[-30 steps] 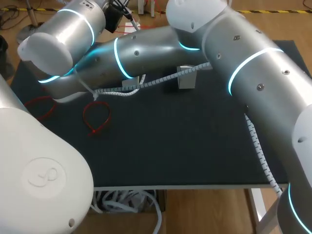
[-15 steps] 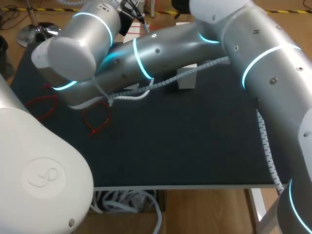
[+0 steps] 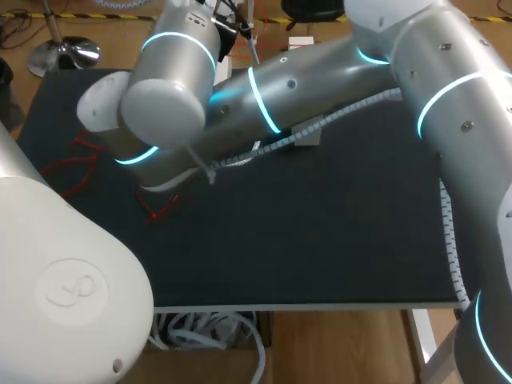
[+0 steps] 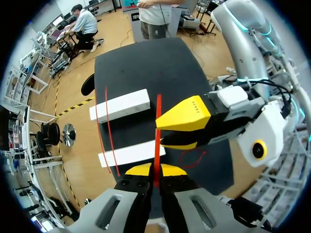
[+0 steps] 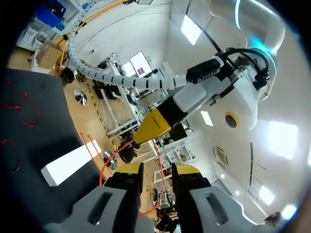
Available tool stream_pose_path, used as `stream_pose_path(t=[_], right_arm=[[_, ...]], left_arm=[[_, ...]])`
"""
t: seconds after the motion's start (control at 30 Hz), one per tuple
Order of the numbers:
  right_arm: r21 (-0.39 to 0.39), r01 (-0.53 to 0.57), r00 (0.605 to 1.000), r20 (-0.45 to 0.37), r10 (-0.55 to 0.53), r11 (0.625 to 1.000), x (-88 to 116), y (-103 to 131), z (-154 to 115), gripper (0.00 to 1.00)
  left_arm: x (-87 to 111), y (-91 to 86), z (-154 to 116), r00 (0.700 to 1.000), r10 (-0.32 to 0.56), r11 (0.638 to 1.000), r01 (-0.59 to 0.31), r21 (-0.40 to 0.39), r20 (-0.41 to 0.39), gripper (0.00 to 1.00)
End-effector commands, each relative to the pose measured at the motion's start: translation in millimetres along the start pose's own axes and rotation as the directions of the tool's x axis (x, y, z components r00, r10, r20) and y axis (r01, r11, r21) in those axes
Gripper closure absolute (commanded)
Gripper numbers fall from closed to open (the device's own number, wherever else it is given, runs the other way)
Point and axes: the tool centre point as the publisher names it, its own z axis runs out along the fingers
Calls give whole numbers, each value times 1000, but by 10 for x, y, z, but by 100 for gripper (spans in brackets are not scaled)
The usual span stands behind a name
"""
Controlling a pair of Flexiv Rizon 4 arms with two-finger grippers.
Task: Grab the tape and strap the tape.
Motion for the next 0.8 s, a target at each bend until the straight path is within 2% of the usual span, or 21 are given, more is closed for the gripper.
stream_pose_path(t=[0.03, 0.33, 0.43, 0.6, 0.8], right_arm=[[-51, -1, 1000, -17, 0, 999, -54, -38, -34, 79], [-149, -17, 1000, -22, 13, 989, -71, 17, -123, 83], [-162, -2, 1000, -18, -1, 987, -90, 9, -154, 81], [-172, -6, 1000, 4, 7, 985, -153, -20, -207, 84], [-165, -27, 998, 57, 37, 986, -347, -133, -236, 84]], left_arm=[[9, -2, -7, 1000, 0, 1000, 0, -3, 0, 100], [9, -2, -7, 1000, 0, 1000, 0, -3, 0, 100], [9, -2, -7, 1000, 0, 1000, 0, -3, 0, 100], [9, -2, -7, 1000, 0, 1000, 0, -3, 0, 100], [9, -2, -7, 1000, 0, 1000, 0, -3, 0, 100]])
